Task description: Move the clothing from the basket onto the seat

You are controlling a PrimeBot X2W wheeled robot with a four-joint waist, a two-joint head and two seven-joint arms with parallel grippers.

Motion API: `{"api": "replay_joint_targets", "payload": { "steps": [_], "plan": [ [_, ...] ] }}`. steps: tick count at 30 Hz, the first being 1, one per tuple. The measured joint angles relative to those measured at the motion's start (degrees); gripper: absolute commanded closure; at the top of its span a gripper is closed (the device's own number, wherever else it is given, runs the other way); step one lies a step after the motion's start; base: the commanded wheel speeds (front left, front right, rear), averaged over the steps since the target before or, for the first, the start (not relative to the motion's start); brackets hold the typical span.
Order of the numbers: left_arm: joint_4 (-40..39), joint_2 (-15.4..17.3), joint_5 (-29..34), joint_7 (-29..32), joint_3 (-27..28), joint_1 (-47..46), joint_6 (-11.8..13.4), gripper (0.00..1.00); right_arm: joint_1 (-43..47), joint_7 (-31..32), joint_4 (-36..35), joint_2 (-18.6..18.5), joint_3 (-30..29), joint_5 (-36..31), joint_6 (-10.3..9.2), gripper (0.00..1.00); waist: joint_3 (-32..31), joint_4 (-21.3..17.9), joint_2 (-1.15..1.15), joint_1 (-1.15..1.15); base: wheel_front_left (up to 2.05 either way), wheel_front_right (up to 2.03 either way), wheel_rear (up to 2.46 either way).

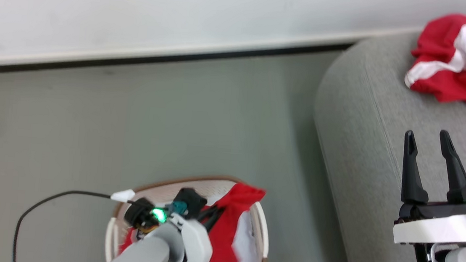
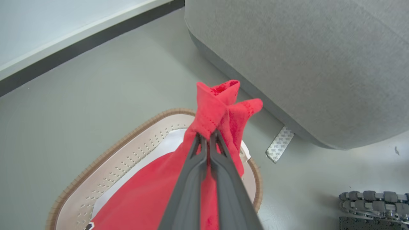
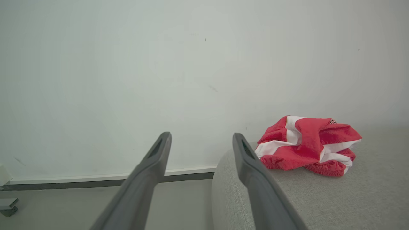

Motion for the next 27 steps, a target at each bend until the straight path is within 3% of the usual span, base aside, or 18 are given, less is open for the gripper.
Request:
{"api": "replay_joint_targets", "payload": {
  "steps": [14, 27],
  "plan": [
    [-24.2, 3.1, 2.7, -0.1, 12.5, 3.8, 0.5, 1.00, 3.5, 0.0, 2.4, -1.2, 1.6, 1.2, 0.00, 0.00, -9.6, 6.3, 0.00, 0.00, 0.00, 0.00, 0.00],
    [-34.0, 3.0, 0.4, -0.1, 18.1, 2.4, 0.4, 1.00, 5.8, 0.0, 3.8, -1.3, 3.5, 2.2, 0.00, 0.00, -14.5, 9.2, 0.00, 0.00, 0.00, 0.00, 0.00]
  ]
}}
